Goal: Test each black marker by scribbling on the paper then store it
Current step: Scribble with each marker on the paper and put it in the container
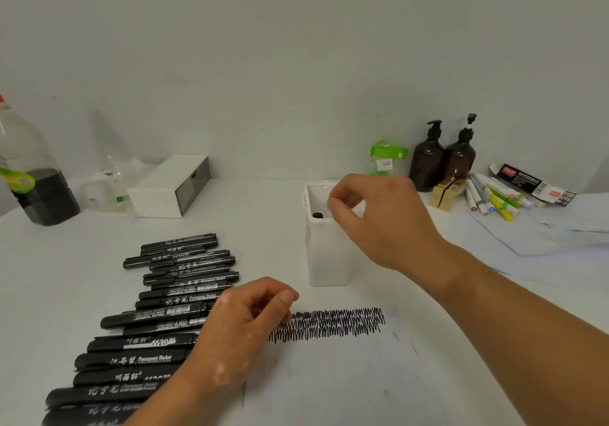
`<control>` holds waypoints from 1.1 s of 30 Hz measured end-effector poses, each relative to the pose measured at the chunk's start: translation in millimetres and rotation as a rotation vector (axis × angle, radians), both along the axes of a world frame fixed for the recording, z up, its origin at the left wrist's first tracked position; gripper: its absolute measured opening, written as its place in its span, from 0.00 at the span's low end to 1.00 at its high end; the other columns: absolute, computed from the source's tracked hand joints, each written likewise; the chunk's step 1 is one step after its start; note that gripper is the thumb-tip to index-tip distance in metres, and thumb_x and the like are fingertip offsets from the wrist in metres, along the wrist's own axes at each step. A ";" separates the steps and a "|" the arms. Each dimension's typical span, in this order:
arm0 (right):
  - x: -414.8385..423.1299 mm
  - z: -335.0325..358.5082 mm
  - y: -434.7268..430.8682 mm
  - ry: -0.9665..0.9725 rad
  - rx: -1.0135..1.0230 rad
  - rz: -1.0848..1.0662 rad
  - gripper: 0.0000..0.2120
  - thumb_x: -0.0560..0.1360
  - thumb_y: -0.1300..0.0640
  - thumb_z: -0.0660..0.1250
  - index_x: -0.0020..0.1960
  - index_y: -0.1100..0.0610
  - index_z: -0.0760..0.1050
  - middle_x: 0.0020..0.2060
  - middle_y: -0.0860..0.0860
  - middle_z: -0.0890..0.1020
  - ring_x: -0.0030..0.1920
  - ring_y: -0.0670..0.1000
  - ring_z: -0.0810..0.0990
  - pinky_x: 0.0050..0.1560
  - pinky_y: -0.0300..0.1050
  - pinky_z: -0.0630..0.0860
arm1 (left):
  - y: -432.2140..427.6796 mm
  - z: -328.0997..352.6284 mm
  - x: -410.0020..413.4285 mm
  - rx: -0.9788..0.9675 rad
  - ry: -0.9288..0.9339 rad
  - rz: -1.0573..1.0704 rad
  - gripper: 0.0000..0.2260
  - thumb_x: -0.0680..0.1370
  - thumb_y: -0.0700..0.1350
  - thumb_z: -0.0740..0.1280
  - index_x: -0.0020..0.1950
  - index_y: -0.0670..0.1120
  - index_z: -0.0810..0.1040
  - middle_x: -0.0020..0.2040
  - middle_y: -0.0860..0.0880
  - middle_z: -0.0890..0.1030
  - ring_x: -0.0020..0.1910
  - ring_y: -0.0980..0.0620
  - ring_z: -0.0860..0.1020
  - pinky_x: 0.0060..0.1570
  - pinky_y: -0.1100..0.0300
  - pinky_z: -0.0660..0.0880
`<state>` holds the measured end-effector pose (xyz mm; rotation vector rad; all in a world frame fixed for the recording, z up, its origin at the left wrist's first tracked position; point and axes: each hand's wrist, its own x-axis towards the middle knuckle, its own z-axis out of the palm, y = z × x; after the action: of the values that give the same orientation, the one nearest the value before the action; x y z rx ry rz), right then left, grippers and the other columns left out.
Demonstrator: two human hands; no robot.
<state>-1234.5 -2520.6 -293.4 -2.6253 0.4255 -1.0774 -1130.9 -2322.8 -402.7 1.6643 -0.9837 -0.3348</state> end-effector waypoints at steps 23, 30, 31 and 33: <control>-97.5 -115.3 30.3 0.206 0.246 0.109 0.09 0.69 0.55 0.74 0.36 0.42 0.78 0.29 0.42 0.78 0.33 0.45 0.78 0.39 0.32 0.71 | 149.0 44.2 4.5 0.584 -0.710 0.164 0.10 0.71 0.47 0.77 0.48 0.56 0.81 0.43 0.63 0.79 0.44 0.63 0.78 0.44 0.65 0.76; -97.5 -115.3 40.2 0.237 0.202 0.143 0.10 0.69 0.58 0.76 0.36 0.45 0.79 0.25 0.44 0.76 0.35 0.48 0.77 0.43 0.34 0.71 | 161.4 29.3 -2.2 0.655 -0.747 0.125 0.10 0.71 0.49 0.76 0.51 0.58 0.82 0.45 0.64 0.77 0.46 0.64 0.74 0.45 0.66 0.73; -98.3 -115.3 39.2 0.235 0.203 0.135 0.10 0.69 0.58 0.76 0.36 0.44 0.79 0.25 0.44 0.76 0.36 0.48 0.77 0.43 0.33 0.71 | 160.6 26.5 -3.1 0.650 -0.739 0.123 0.10 0.72 0.49 0.76 0.51 0.58 0.82 0.46 0.64 0.77 0.47 0.64 0.74 0.45 0.65 0.74; -99.4 -114.1 37.7 0.227 0.200 0.123 0.10 0.70 0.57 0.76 0.36 0.44 0.79 0.25 0.44 0.76 0.37 0.49 0.77 0.43 0.34 0.71 | 158.6 21.3 -4.6 0.641 -0.725 0.125 0.10 0.72 0.48 0.75 0.52 0.58 0.82 0.47 0.64 0.76 0.47 0.63 0.75 0.46 0.64 0.74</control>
<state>-1333.8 -2482.9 -407.5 -2.5637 0.3896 -0.6642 -1135.4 -2164.2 -381.4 2.5120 -1.3765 0.0734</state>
